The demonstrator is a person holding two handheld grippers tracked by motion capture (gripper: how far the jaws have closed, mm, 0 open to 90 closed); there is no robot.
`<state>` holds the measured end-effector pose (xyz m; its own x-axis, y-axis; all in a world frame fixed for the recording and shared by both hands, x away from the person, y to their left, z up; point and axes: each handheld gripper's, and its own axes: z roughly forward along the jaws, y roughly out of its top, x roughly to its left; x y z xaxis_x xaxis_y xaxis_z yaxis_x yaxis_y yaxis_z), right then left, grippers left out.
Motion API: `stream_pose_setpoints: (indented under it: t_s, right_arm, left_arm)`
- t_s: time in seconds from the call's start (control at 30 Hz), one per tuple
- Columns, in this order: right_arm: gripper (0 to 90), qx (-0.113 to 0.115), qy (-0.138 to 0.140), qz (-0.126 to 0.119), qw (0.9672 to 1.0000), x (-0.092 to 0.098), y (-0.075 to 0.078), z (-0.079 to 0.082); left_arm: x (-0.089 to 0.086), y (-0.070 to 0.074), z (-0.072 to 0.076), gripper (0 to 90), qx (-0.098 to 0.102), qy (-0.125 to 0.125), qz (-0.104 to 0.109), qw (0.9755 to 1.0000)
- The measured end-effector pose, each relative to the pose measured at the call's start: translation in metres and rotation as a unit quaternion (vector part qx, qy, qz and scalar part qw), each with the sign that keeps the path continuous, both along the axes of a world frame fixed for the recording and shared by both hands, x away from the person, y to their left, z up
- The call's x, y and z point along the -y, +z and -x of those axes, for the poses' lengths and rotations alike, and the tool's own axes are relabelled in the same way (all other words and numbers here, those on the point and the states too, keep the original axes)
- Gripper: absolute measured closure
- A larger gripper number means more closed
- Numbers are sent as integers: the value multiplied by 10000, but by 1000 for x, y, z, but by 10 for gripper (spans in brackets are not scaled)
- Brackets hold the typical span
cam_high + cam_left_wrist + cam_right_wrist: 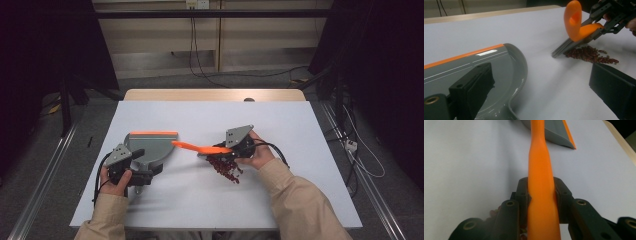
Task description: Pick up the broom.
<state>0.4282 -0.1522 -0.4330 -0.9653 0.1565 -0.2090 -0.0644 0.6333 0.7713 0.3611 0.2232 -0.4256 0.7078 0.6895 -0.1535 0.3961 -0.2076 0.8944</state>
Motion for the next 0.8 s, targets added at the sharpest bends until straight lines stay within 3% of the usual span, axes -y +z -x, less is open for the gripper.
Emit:
stream_pose_setpoints:
  t_s: [0.23,0.47,0.63,0.8]
  right_arm:
    - [712,-72,168,-21,9998,5,2,11]
    - [712,-83,122,-100,9998,9,2,19]
    - [713,-124,16,-345,9993,12,5,19]
    - [713,-169,-323,-863,9956,21,11,10]
  left_arm:
    - [0,0,0,52,6,-1,-6,10000]
    - [1,0,0,52,11,-9,-11,10000]
    - [2,0,0,52,8,-32,-6,10000]
    - [3,-1,0,52,0,-44,-31,10000]
